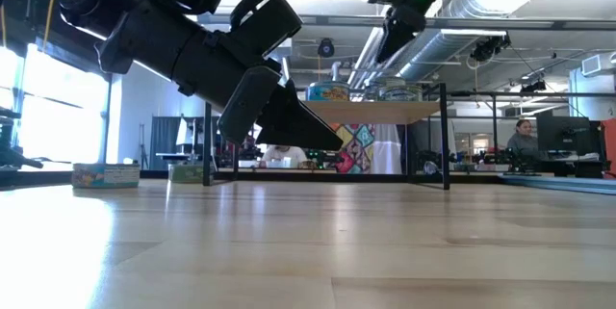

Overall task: Stack canned seafood by type on shelf
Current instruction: Stack the green tuna can on top of the other green tuna can on the shelf, then stack the blue tuna can on top of the other blue tuna on the shelf

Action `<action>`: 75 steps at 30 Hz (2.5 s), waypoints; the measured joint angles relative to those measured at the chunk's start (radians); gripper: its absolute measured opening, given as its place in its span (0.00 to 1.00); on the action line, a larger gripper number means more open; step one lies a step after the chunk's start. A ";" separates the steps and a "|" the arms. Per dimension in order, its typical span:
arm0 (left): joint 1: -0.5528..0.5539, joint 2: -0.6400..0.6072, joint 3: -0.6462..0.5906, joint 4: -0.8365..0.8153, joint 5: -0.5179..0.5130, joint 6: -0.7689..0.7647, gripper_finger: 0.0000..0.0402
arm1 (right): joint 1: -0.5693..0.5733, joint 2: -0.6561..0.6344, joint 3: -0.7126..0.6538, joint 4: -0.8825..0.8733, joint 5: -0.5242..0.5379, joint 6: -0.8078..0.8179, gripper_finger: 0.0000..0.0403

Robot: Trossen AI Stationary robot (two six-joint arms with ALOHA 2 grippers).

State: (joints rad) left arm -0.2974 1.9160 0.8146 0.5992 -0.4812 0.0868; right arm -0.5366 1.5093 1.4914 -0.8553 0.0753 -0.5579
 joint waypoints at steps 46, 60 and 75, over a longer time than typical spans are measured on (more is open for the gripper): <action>-0.018 0.000 0.000 -0.002 0.000 -0.007 0.46 | 0.319 -0.031 0.000 -0.124 0.149 0.359 0.55; -0.053 0.000 0.000 0.006 -0.001 -0.006 0.46 | 0.771 -0.044 -0.430 0.337 0.033 0.609 0.55; 0.004 0.000 0.000 0.035 -0.001 0.022 0.46 | 0.949 -0.051 -0.782 0.868 0.141 0.794 0.55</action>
State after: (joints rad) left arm -0.2933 1.9156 0.8150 0.6340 -0.4824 0.1089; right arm 0.4124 1.4586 0.7093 0.0129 0.2165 0.2357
